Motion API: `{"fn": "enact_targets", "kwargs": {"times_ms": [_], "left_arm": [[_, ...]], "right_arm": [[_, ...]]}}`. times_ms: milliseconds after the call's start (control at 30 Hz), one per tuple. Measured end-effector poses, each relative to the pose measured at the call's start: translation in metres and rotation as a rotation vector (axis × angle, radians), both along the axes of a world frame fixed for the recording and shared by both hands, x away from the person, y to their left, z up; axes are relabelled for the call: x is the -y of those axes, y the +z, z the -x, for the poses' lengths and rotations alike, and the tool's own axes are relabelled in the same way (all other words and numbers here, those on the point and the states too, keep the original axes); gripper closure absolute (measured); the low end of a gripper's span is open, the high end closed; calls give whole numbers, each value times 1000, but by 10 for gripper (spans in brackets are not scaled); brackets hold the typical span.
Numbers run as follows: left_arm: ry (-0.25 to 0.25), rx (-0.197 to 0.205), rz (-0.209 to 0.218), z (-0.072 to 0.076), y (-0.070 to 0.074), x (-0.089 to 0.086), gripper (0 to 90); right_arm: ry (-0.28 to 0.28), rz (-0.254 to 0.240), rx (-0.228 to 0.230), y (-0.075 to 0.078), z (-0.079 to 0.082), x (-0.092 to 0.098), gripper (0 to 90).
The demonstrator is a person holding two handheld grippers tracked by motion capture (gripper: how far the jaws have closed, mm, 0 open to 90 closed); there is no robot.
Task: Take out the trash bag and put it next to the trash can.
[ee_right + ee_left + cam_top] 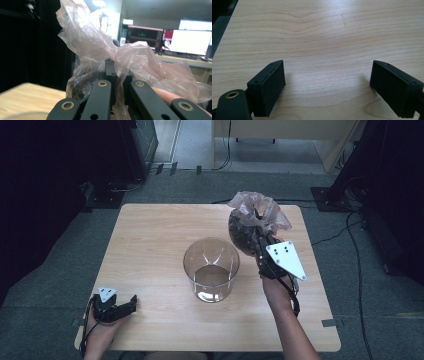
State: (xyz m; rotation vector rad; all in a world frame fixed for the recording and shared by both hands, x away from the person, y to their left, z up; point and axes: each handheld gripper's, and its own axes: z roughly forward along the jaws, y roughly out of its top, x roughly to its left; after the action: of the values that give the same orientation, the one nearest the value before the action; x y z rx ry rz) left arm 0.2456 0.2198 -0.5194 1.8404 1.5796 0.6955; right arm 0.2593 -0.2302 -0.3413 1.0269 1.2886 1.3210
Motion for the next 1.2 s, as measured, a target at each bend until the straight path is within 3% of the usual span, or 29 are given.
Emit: {"fn": "enact_targets", "kwargs": {"times_ms": [133,233,333,433,600,767,867,1033,1133,1200], "left_arm": [[0,0,0,0,0,0,126],[0,0,0,0,0,0,126],[0,1,1,0,0,0,126],[-1,0,-1,0,0,0,126],[-1,1,1,0,0,0,127],[-7,0,-1,1,0,0,127],[-8,0,-2,1,0,0,127],[-8,0,-2,1,0,0,127],[-8,1,-2,1,0,0,127],[-9,1,-2,1,0,0,127]], "right_arm": [[-33,30,-49,-21,-15,5,900],[-24,-21,-113,-33,-31,7,900],[-35,-28,-151,-44,-45,7,900],[-1,-26,-174,-54,-57,3,900],[95,18,-188,-74,-68,-1,898],[114,-48,-279,-101,-71,15,897],[149,-67,-306,-111,-68,23,872],[235,-73,-305,-113,-57,34,720],[217,-35,-305,-112,-48,35,441],[236,-32,-314,-112,-43,36,358]]}}
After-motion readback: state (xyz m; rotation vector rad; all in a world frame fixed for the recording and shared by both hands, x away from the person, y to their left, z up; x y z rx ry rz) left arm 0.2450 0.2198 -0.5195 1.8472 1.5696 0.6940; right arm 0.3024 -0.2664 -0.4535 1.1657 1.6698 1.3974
